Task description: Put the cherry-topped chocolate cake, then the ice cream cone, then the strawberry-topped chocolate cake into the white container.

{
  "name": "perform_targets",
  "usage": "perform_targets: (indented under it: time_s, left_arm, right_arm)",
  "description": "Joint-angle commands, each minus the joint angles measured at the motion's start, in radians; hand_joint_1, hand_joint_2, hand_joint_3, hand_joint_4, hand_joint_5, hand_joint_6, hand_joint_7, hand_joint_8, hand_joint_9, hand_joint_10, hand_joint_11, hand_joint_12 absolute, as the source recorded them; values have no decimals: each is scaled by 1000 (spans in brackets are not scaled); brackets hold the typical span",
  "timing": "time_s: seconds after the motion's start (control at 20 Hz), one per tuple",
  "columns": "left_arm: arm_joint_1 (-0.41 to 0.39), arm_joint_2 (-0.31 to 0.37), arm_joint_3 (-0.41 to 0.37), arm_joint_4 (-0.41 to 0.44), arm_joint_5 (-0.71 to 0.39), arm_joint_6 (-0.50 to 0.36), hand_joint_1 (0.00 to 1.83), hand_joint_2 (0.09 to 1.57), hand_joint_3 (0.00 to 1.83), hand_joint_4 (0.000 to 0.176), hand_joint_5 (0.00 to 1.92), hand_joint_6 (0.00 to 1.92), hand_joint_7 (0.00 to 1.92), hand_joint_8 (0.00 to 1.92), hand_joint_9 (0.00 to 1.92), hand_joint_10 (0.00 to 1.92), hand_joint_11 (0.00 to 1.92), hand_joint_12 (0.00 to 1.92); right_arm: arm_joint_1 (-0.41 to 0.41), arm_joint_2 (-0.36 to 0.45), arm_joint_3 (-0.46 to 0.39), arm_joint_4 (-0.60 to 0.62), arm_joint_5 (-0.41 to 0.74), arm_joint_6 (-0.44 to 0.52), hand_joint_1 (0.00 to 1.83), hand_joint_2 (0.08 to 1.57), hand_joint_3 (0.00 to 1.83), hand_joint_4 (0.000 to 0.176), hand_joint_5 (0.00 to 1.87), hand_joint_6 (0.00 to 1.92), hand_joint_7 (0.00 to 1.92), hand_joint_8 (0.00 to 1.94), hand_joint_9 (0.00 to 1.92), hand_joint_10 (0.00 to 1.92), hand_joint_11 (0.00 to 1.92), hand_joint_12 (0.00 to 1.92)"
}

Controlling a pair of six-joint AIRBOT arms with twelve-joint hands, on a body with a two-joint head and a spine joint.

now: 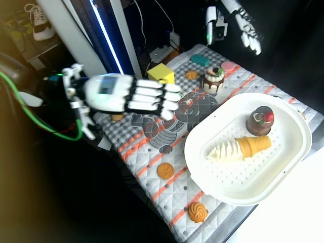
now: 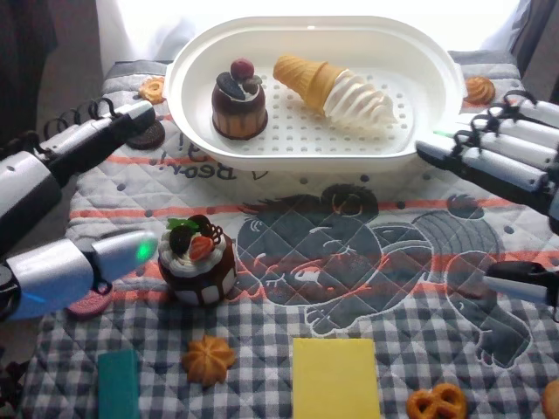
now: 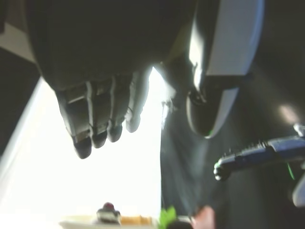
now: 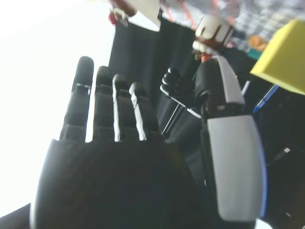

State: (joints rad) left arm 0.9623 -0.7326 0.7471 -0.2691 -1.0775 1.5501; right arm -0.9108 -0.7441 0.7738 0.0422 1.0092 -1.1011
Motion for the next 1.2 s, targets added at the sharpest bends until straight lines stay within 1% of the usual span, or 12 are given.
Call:
perform_targets:
  time_s: [0.0, 0.2, 0.35, 0.4, 0.45, 0.5, 0.55, 0.6, 0.65, 0.7, 0.9, 1.15]
  left_arm:
    - [-17, 3, 5, 41, -50, -3, 644, 1200, 0, 38, 3, 0, 0, 0, 0, 0, 0, 0]
    - [-111, -41, 54, 105, 147, -3, 699, 1143, 0, 90, 0, 0, 0, 0, 0, 0, 0, 423]
    - [-181, -89, 99, 140, 275, -2, 848, 1102, 0, 92, 6, 2, 0, 0, 0, 0, 0, 186]
    - [-199, -109, 116, 144, 313, -2, 912, 1090, 0, 118, 17, 5, 23, 4, 94, 54, 0, 629]
    - [-205, -118, 123, 148, 331, -2, 929, 1100, 3, 124, 32, 2, 82, 1, 87, 537, 0, 1404]
    - [-214, -133, 135, 153, 361, 1, 1066, 1101, 1, 68, 166, 35, 251, 44, 82, 814, 0, 1649]
    - [-218, -142, 142, 153, 379, 7, 1066, 1101, 1, 68, 166, 35, 251, 44, 82, 814, 0, 1649]
    - [-219, -146, 144, 150, 384, 19, 1210, 1106, 1, 0, 558, 200, 522, 478, 337, 1228, 220, 1796]
    - [-219, -145, 138, 140, 374, 41, 1222, 1162, 0, 0, 766, 911, 843, 1135, 673, 1447, 533, 1864]
    - [-219, -143, 134, 133, 361, 53, 1224, 1179, 1, 0, 792, 1088, 896, 1304, 816, 1542, 711, 1906]
    - [-235, -129, 126, 126, 285, 57, 1372, 1159, 0, 0, 756, 1091, 889, 1182, 943, 1382, 874, 1675]
    - [-340, -161, 155, 107, 226, 110, 1203, 1209, 4, 0, 776, 1142, 838, 1443, 725, 1566, 650, 1910]
  right_arm:
    - [-1, 11, -4, 11, 155, 1, 732, 1200, 0, 0, 27, 3, 104, 2, 131, 92, 0, 491]
    - [-67, 23, -19, 51, 248, 13, 730, 1195, 0, 0, 22, 4, 77, 9, 116, 77, 0, 561]
    - [-90, 30, -25, 55, 281, 20, 734, 1189, 0, 0, 19, 2, 90, 3, 144, 112, 0, 675]
    - [-93, 31, -26, 56, 286, 21, 736, 1189, 0, 0, 17, 1, 145, 18, 154, 150, 0, 732]
    - [-93, 30, -26, 57, 286, 21, 749, 1188, 0, 0, 15, 1, 129, 6, 127, 200, 0, 780]
    - [-93, 30, -26, 59, 286, 21, 777, 1191, 0, 0, 24, 4, 125, 3, 112, 249, 0, 911]
    - [-93, 30, -26, 60, 286, 21, 777, 1191, 0, 0, 24, 4, 125, 3, 112, 249, 0, 911]
    - [-95, 30, -26, 62, 286, 21, 783, 1197, 0, 0, 28, 3, 150, 7, 12, 492, 0, 1005]
    - [-96, 30, -25, 64, 286, 21, 790, 1202, 1, 0, 31, 4, 151, 5, 2, 531, 0, 1048]
    - [-97, 29, -25, 66, 286, 21, 801, 1208, 2, 0, 29, 3, 136, 3, 0, 505, 0, 1014]
    - [-101, 25, -24, 70, 286, 21, 774, 1216, 4, 0, 28, 2, 147, 9, 0, 467, 0, 927]
    - [-102, 21, -22, 76, 294, 21, 771, 1221, 2, 0, 30, 3, 134, 1, 0, 458, 0, 793]
